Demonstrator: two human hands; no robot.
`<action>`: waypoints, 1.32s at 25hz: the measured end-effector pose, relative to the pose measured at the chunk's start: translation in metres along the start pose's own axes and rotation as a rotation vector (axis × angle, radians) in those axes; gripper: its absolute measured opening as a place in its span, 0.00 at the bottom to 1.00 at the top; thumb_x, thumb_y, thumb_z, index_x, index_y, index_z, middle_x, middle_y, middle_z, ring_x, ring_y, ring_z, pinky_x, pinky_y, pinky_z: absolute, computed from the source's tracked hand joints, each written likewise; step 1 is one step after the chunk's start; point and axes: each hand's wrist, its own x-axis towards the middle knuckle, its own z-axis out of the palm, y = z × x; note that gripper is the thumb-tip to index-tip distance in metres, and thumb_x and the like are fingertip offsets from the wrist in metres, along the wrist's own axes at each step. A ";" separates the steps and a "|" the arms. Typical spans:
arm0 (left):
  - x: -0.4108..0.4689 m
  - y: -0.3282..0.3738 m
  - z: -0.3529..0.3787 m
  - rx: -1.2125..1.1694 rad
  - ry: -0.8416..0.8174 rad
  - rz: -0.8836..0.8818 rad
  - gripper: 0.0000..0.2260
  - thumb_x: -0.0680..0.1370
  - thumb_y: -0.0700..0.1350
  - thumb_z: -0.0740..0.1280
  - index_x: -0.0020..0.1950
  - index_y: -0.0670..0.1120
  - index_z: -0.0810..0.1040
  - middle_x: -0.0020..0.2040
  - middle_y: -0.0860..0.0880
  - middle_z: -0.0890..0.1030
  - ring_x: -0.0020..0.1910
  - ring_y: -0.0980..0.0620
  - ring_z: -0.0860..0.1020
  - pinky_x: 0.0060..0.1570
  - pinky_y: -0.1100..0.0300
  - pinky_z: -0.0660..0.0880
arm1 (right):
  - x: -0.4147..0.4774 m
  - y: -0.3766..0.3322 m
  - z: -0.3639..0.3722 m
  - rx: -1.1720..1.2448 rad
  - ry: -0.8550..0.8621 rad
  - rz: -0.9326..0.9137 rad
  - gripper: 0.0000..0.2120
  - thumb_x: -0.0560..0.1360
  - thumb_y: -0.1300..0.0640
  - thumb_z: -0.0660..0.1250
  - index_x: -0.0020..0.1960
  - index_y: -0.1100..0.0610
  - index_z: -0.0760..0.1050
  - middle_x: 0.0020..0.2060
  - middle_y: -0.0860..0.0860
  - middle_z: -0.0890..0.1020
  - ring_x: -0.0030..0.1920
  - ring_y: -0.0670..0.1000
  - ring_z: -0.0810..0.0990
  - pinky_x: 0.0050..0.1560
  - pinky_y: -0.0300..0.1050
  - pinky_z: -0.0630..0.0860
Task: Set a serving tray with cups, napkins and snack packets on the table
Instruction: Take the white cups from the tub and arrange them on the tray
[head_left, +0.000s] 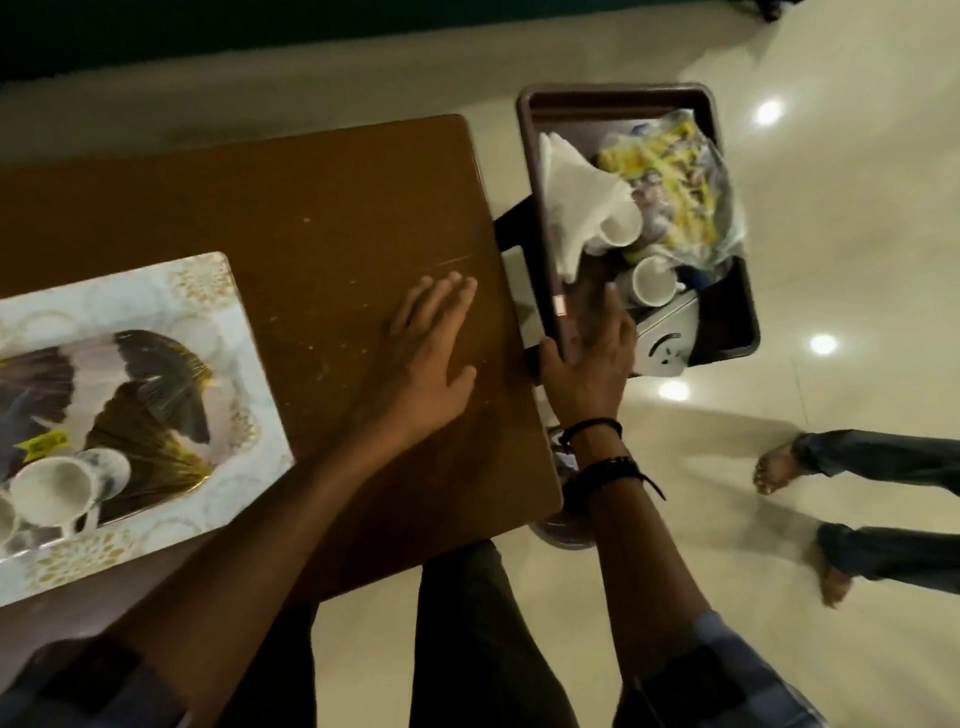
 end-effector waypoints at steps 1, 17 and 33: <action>0.016 0.013 0.013 -0.001 -0.014 0.023 0.37 0.76 0.47 0.67 0.78 0.53 0.49 0.79 0.50 0.52 0.78 0.49 0.47 0.71 0.57 0.45 | 0.019 0.011 -0.011 0.005 0.038 0.018 0.39 0.70 0.56 0.71 0.76 0.53 0.57 0.72 0.57 0.62 0.71 0.57 0.63 0.71 0.52 0.63; 0.231 0.110 0.110 0.628 -0.116 0.308 0.36 0.69 0.34 0.66 0.75 0.45 0.57 0.75 0.43 0.60 0.68 0.37 0.62 0.60 0.45 0.64 | 0.149 0.090 -0.013 0.010 0.037 0.124 0.41 0.68 0.50 0.74 0.74 0.57 0.57 0.69 0.58 0.67 0.69 0.58 0.67 0.67 0.51 0.68; 0.103 0.068 0.015 0.230 0.091 0.301 0.28 0.70 0.37 0.71 0.68 0.46 0.69 0.68 0.45 0.70 0.64 0.42 0.68 0.59 0.54 0.72 | 0.043 0.039 -0.024 0.243 0.157 0.035 0.29 0.65 0.54 0.78 0.62 0.54 0.70 0.55 0.47 0.77 0.56 0.50 0.78 0.56 0.54 0.79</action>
